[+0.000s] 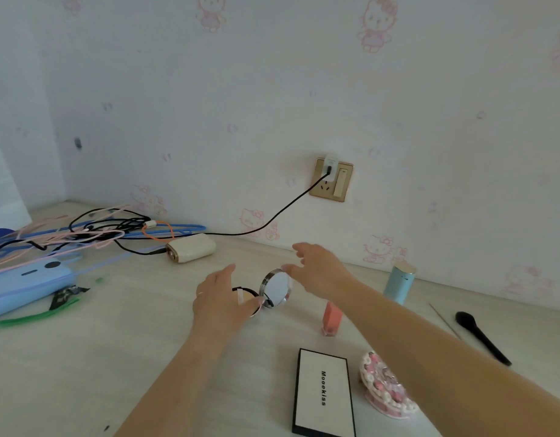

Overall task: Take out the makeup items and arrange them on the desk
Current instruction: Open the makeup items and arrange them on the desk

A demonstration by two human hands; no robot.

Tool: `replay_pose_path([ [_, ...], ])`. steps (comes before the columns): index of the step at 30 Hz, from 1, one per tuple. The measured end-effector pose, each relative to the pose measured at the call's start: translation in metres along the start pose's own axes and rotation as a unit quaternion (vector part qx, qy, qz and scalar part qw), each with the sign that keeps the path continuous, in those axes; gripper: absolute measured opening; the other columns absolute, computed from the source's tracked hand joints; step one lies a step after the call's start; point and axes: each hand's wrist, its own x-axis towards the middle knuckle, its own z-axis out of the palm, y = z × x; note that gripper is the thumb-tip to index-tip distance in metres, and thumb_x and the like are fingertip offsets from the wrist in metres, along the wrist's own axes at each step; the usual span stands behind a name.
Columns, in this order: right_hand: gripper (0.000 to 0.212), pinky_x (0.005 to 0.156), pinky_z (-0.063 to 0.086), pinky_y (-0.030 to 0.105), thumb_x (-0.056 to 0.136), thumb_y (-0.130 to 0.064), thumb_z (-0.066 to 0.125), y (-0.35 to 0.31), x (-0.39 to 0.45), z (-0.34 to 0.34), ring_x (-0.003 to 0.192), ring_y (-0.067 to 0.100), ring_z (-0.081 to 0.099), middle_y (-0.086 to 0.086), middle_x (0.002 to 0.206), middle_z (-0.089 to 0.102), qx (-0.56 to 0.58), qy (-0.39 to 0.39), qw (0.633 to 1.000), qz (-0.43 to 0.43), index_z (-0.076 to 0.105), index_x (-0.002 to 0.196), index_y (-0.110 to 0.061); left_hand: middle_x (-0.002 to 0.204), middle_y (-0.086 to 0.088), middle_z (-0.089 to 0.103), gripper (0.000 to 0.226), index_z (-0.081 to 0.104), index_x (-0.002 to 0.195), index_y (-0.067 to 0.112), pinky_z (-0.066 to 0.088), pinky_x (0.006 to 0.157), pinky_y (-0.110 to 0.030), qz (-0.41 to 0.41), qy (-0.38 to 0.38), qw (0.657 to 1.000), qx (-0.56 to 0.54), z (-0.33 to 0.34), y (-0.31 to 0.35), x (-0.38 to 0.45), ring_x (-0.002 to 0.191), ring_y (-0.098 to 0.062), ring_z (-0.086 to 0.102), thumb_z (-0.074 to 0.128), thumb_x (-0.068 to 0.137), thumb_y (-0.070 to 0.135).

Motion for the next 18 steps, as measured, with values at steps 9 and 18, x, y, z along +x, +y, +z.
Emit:
replay_pose_path([
  [9,0.045,0.11,0.029,0.031,0.095,-0.023,0.049,0.044,-0.053,-0.045,0.134,0.018,0.037,0.001,0.146,0.039,-0.203,-0.127,0.968,-0.074,0.041,0.139,-0.025,0.12,0.018,0.059,0.056,0.057,0.123,0.027,0.043,0.102,-0.024,0.13,-0.255,0.944,-0.164,0.023,0.055,-0.043,0.115,0.0,0.055,0.073,0.071,0.039],
  [18,0.031,0.09,0.046,0.031,0.092,-0.023,0.048,0.056,-0.055,-0.022,0.109,0.018,0.056,-0.003,0.119,0.061,-0.158,-0.044,0.985,-0.061,0.052,0.123,-0.025,0.12,0.013,0.062,0.043,0.057,0.121,0.024,0.042,0.088,-0.018,0.129,-0.234,0.963,-0.044,0.054,0.067,-0.042,0.111,-0.002,0.056,0.061,0.079,0.035],
])
